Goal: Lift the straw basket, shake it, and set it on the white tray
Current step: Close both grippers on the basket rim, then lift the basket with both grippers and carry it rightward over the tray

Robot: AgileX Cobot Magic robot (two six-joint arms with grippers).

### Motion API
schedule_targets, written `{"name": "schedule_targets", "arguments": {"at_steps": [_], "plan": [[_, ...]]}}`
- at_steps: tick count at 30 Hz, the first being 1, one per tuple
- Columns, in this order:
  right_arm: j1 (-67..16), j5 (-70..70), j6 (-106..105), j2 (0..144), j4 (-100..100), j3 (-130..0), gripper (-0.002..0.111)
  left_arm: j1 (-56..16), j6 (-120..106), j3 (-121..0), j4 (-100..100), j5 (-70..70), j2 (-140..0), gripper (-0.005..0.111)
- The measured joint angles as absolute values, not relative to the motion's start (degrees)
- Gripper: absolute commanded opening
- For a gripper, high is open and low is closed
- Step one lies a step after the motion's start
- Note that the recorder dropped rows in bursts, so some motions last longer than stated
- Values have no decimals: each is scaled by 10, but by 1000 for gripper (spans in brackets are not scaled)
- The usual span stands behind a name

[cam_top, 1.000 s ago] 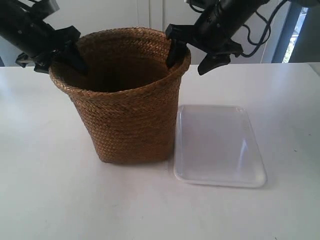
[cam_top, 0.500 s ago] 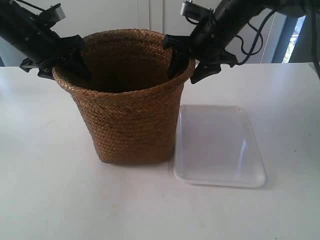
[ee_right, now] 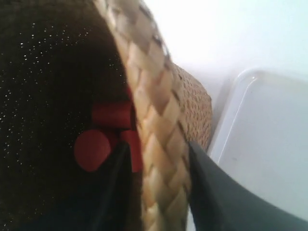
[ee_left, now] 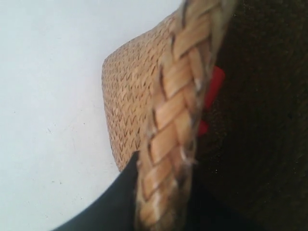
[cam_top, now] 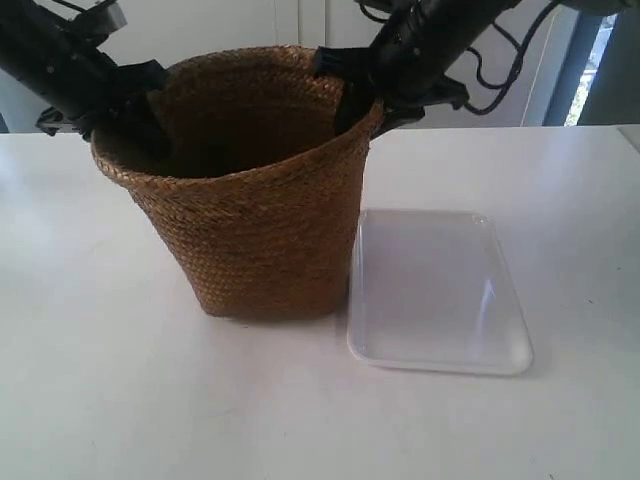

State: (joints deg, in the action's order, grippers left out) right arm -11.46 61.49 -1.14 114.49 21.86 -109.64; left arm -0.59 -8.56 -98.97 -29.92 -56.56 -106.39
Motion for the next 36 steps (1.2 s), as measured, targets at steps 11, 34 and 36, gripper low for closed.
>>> {"name": "schedule_targets", "arguments": {"at_steps": [11,34,36], "plan": [[-179,403,-11,963,161,-888,0,-42,-132,-855,-280,-410,-864,0],[-229,263,-18,844,84,-633,0,-140,-140,-552,-290,-153,-713,0],[-229,260,-18,844,84,-633,0,-140,-140,-552,-290,-152,-713,0]]}}
